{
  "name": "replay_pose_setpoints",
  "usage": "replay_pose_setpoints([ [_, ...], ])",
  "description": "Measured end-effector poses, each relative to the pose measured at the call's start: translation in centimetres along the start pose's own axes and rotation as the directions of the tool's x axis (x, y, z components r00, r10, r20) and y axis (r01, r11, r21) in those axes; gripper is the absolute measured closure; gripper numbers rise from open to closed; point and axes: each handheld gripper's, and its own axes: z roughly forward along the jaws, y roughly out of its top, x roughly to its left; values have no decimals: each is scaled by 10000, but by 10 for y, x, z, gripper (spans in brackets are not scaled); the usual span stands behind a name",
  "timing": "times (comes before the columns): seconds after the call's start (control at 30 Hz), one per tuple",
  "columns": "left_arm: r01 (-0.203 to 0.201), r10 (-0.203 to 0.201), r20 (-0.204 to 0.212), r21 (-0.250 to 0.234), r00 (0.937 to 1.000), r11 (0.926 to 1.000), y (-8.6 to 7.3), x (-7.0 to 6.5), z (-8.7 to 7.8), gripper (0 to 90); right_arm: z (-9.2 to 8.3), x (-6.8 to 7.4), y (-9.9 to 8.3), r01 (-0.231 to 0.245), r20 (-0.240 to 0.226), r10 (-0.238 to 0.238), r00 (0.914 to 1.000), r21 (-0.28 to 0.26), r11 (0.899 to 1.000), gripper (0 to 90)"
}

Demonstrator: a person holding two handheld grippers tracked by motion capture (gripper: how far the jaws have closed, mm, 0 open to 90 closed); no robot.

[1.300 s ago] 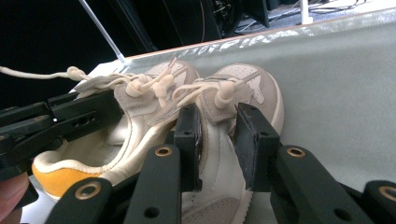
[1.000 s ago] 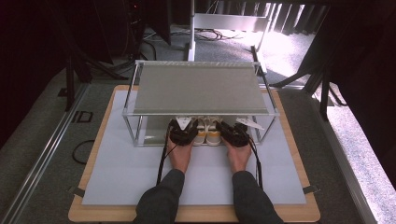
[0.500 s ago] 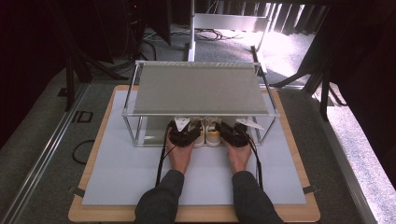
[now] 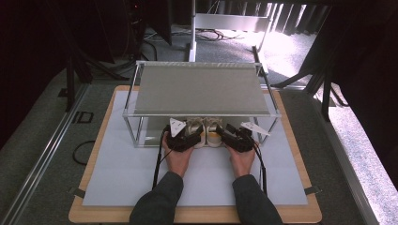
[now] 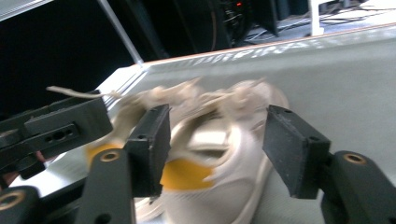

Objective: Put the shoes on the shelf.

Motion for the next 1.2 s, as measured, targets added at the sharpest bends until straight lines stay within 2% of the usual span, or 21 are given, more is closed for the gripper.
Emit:
replay_pose_setpoints([
  [0.1,-429,426,142,221,9990,9988,-2,-4,-6,242,-2,7,-3,406,-40,-406,9992,170,9990,349],
  [0.2,-661,645,218,797,9977,9946,-8,-6,-4,184,-2,9,-7,593,76,-596,9982,418,9974,312],
  [0.27,-849,832,190,1290,9964,9880,-12,-6,0,168,0,9,-11,712,81,-719,9974,619,9955,298],
  [0.3,-843,798,349,1523,9962,9847,-14,-6,2,168,0,10,-12,812,99,-821,9966,748,9939,298],
  [0.43,-885,862,201,2140,9961,9728,-17,-4,10,152,5,10,-19,1079,83,-1097,9939,1212,9867,292],
  [0.53,-752,700,295,2526,9971,9646,-19,2,14,167,7,8,-22,995,149,-1027,9946,1437,9846,307],
  [0.6,-594,490,474,2513,9977,9661,-18,5,14,188,9,5,-22,872,96,-896,9959,1476,9852,308],
  [0.73,-903,777,580,2619,9953,9609,-15,4,17,213,10,7,-21,1095,128,-1127,9935,1506,9825,319],
  [1.0,-1011,792,911,2685,9927,9580,-10,11,27,216,15,7,-19,1053,384,-1117,9930,1394,9846,332],
  [1.03,-1276,1005,1093,2798,9889,9515,-9,16,31,218,16,8,-18,1106,504,-1186,9917,1398,9840,341],
  [1.13,-1331,1012,1219,2912,9874,9474,-8,19,34,221,17,9,-19,1133,522,-1215,9912,1381,9839,345],
  [1.2,-1345,1023,1236,2890,9870,9478,-8,21,36,222,18,8,-19,1126,550,-1213,9911,1395,9838,347],
])
